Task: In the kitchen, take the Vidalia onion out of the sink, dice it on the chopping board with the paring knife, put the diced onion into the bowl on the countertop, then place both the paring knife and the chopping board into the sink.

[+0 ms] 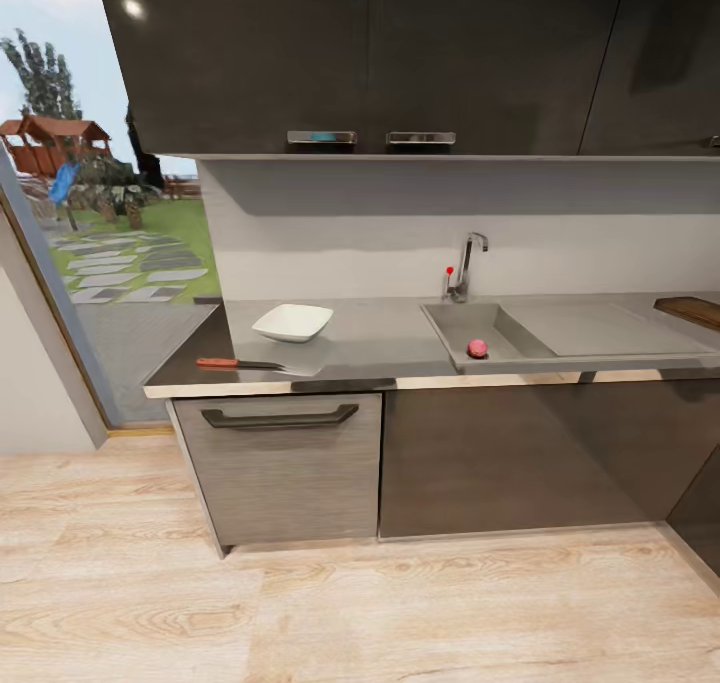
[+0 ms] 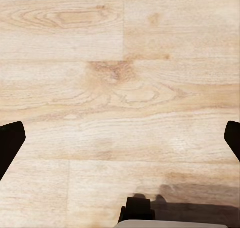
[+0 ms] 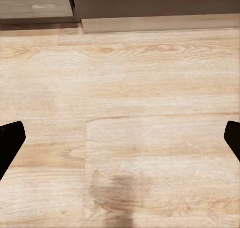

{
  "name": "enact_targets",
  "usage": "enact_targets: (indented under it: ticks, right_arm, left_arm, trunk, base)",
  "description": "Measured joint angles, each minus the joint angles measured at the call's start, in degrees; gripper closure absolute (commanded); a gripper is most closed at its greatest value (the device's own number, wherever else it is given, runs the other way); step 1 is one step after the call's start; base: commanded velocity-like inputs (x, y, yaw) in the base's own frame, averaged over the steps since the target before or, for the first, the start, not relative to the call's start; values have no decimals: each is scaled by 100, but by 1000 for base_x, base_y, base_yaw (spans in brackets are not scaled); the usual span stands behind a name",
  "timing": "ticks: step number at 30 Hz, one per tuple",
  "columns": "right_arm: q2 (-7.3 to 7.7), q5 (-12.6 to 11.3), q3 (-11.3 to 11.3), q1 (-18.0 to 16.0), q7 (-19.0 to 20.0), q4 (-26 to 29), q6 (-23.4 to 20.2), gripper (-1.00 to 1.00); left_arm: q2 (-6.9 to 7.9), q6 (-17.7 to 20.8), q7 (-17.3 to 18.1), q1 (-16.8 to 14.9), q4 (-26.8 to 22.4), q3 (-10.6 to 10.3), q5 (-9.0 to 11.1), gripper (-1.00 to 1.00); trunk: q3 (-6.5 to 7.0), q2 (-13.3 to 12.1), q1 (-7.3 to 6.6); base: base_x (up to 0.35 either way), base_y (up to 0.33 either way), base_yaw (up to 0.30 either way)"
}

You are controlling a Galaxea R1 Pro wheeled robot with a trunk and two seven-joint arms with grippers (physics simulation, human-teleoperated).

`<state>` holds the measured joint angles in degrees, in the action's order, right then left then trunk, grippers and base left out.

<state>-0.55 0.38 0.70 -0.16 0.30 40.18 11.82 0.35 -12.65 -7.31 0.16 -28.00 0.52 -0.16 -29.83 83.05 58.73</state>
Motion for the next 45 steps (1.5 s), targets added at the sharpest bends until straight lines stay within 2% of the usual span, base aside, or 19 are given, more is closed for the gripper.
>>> enact_targets:
  ticks: [16, 45]
  right_arm:
    - [-7, 2, -10, 0, -14, 0, -1, -100]
    - [-7, 2, -9, 0, -14, 0, -1, -100]
  left_arm:
    - [-8, 0, 4, 0, 11, -8, 0, -100]
    - [-9, 0, 5, 0, 15, -9, 0, -100]
  trunk:
    - [-61, 0, 0]
    - [-67, 0, 0]
  base:
    - [0, 0, 173]
    - [-71, 0, 7]
